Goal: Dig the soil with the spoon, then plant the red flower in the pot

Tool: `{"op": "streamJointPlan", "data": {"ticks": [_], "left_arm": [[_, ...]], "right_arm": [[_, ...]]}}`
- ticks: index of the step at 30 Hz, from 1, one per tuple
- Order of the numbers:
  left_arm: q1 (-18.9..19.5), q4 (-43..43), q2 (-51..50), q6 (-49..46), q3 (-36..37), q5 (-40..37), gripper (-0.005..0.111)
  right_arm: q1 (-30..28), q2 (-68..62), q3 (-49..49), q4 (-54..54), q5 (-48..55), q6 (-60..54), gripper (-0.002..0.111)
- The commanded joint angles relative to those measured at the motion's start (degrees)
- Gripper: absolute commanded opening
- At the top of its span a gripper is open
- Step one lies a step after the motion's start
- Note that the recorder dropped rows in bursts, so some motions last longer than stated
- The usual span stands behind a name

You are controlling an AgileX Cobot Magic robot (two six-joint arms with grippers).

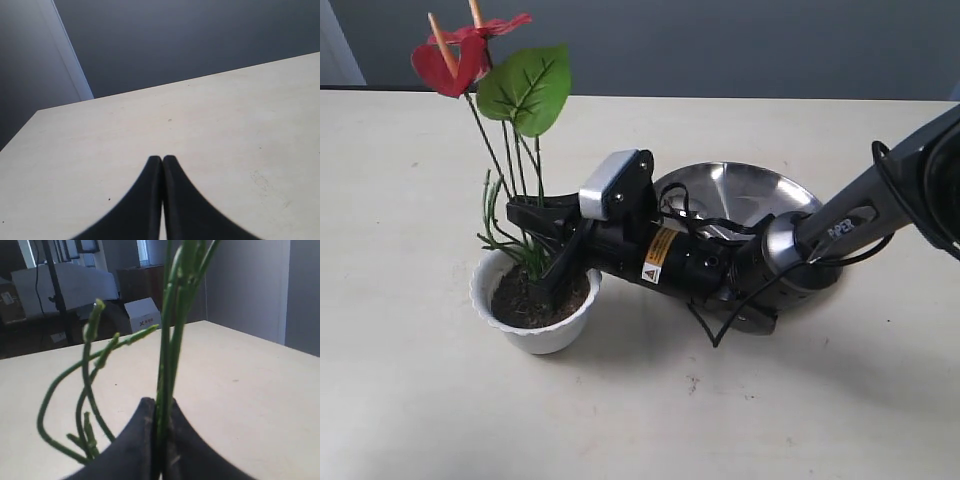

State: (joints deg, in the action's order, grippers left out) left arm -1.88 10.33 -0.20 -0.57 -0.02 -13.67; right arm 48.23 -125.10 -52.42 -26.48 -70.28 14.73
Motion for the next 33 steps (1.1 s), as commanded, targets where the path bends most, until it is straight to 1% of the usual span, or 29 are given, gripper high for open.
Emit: {"op": "streamJointPlan", "data": {"ticks": [1,3,7,10,19,23,29,33], "left_arm": [[-0.1,-0.1,0.2,0.1,0.0,0.0,0.000],[-0.1,-0.1,0.2,0.1,0.0,0.0,0.000],[-0.1,-0.1,0.2,0.1,0.0,0.0,0.000],[-0.1,-0.1,0.2,0.1,0.0,0.0,0.000],[-0.1,-0.1,0.2,0.1,0.0,0.0,0.000],[-0.1,-0.1,0.2,0.1,0.0,0.0,0.000],[-0.1,-0.1,0.2,0.1,0.0,0.0,0.000],[-0.1,-0.1,0.2,0.1,0.0,0.0,0.000]], "right_arm": [[-0.2,-0.4,0.7,-3.1,5.5,-6.0,-0.001],[-0.2,-0.4,0.7,-4.0,6.5,-8.9,-0.001],[-0.2,-0.4,0.7,-4.4,6.4,-10.7,-0.001],[-0.2,-0.4,0.7,-7.4,6.4,-14.7,-0.001],[-0.2,1.0,0.7,-8.0,7.1,-15.7,-0.001],[-0.2,2.9,2.4,-7.7,7.1,-20.4,-0.001],[-0.2,5.1,5.2,-4.9,6.1,-21.2,-0.001],[-0.2,5.1,5.3,-4.9,5.5,-21.2,-0.001]]}}
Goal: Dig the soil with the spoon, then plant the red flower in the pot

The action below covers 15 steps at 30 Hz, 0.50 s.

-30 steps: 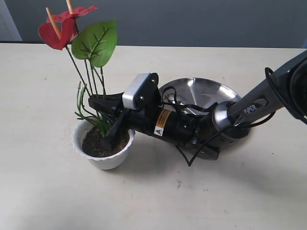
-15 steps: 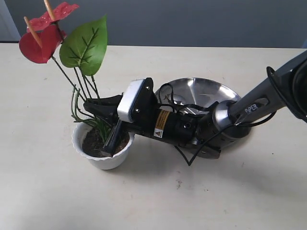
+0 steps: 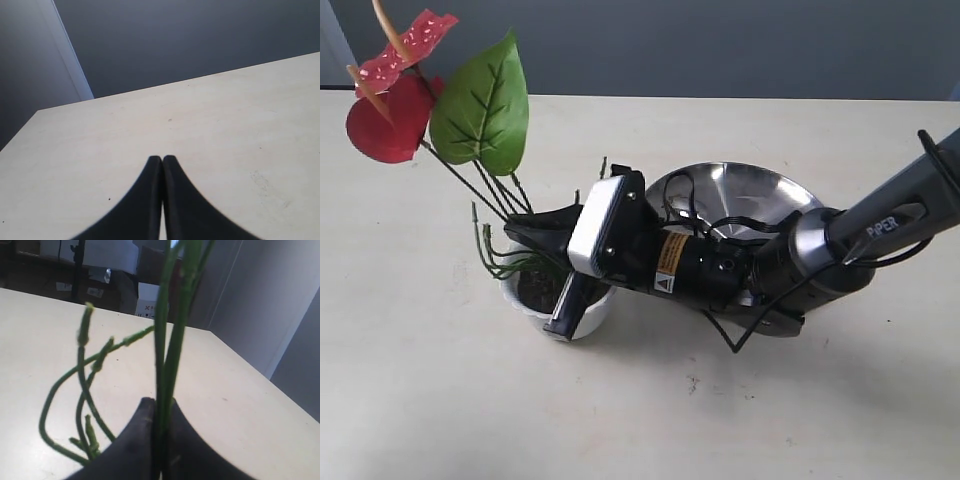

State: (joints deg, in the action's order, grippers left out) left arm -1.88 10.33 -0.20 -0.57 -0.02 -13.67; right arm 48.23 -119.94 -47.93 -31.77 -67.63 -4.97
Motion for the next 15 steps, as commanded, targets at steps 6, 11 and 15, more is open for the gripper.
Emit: {"op": "streamJointPlan", "data": {"ticks": [6,11,15], "left_arm": [[-0.1,-0.1,0.2,0.1,0.0,0.0,0.000],[-0.1,-0.1,0.2,0.1,0.0,0.0,0.000],[-0.1,-0.1,0.2,0.1,0.0,0.0,0.000]], "right_arm": [[-0.2,0.0,0.8,3.0,-1.1,-0.2,-0.001],[-0.2,0.0,0.8,3.8,-2.3,1.2,-0.001],[-0.2,0.0,0.8,3.8,-2.3,1.2,-0.001]]}}
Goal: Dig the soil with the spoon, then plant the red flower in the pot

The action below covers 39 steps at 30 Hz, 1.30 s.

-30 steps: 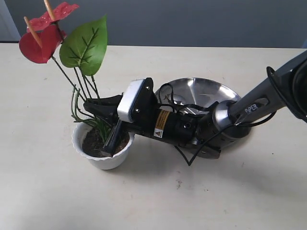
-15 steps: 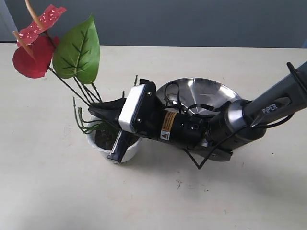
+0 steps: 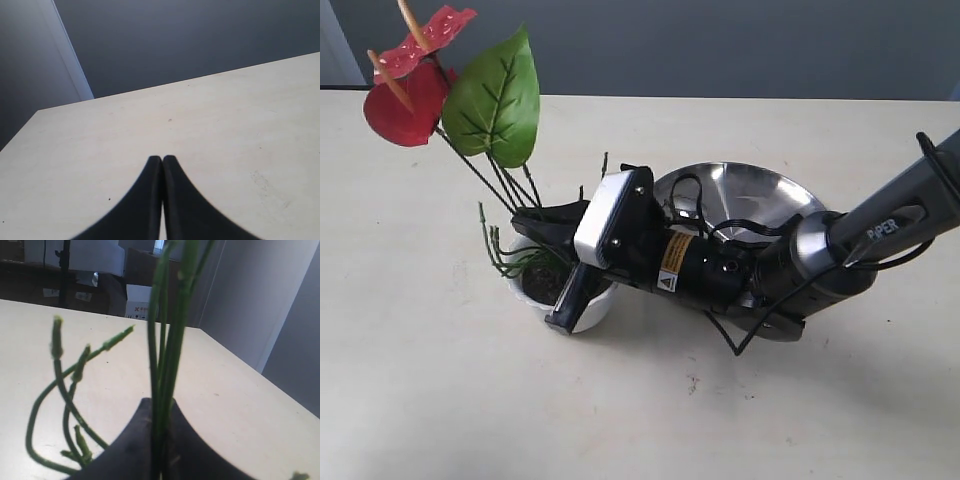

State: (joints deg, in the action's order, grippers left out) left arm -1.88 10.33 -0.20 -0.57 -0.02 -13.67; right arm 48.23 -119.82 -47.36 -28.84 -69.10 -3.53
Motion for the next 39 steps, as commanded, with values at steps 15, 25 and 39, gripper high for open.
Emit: {"op": "streamJointPlan", "data": {"ticks": [15,25,39], "left_arm": [[-0.1,-0.1,0.2,0.1,0.0,0.0,0.000],[-0.1,-0.1,0.2,0.1,0.0,0.0,0.000],[-0.1,-0.1,0.2,0.1,0.0,0.0,0.000]], "right_arm": [[-0.2,0.1,0.3,0.9,-0.9,6.2,-0.001],[-0.2,0.1,0.3,1.5,-0.9,8.3,-0.001],[-0.2,0.1,0.3,1.1,-0.9,8.3,-0.001]]}}
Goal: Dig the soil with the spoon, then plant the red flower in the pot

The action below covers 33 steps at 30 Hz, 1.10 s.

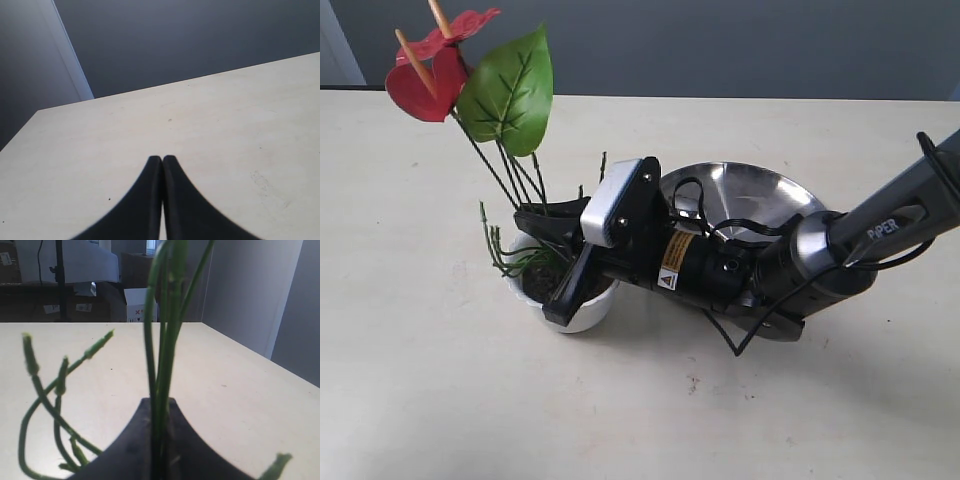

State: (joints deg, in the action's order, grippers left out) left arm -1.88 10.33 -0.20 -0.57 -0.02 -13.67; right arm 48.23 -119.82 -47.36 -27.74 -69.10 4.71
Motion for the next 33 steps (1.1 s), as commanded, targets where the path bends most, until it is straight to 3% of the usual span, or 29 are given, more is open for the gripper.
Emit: {"op": "streamJointPlan", "data": {"ticks": [1,33], "left_arm": [[-0.1,-0.1,0.2,0.1,0.0,0.0,0.000],[-0.1,-0.1,0.2,0.1,0.0,0.0,0.000]], "right_arm": [[-0.2,0.1,0.3,0.0,-0.9,0.1,-0.001],[-0.2,-1.2,2.0,1.7,-0.9,3.0,-0.001]]}}
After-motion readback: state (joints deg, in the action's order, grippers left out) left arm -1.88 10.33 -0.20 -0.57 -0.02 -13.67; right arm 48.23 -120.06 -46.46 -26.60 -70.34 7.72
